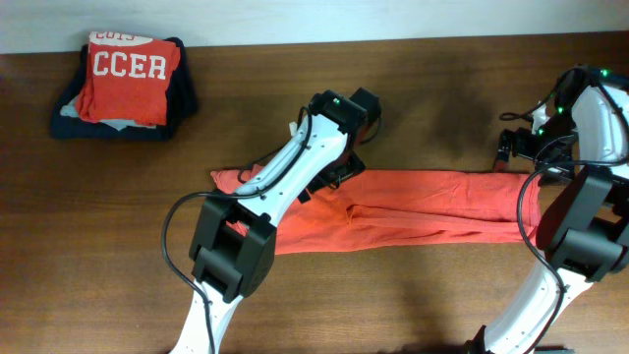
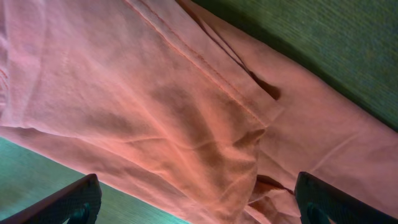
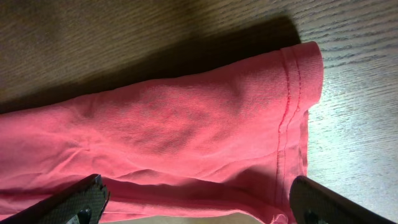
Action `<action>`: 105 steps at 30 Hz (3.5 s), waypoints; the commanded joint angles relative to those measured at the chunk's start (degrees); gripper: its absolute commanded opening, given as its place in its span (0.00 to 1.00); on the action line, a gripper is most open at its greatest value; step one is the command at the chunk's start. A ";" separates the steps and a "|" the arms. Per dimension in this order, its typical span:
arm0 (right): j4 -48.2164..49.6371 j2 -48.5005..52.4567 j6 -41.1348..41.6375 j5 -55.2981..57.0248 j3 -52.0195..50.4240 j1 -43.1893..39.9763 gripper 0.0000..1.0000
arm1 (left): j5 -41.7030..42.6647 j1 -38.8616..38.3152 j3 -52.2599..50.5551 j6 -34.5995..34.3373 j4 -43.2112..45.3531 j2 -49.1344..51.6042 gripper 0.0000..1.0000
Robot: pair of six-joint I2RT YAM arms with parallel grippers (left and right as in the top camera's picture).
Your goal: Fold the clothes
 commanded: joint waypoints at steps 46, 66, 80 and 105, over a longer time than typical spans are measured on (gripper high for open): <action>-0.02 -0.33 0.07 -0.24 0.74 -0.17 0.99 | -12.37 28.20 -0.15 4.00 -6.97 -1.27 0.99; -0.02 -0.33 0.07 -0.26 0.74 -0.17 0.99 | 5.60 28.26 0.76 61.92 8.59 -1.33 0.71; -0.02 -0.33 0.07 -0.24 0.74 -0.17 0.99 | 13.88 28.35 1.36 63.43 -0.72 -1.44 0.99; -0.02 -0.33 0.07 -0.24 0.74 -0.17 0.99 | 13.88 22.86 -27.26 59.71 -1.64 -42.01 0.93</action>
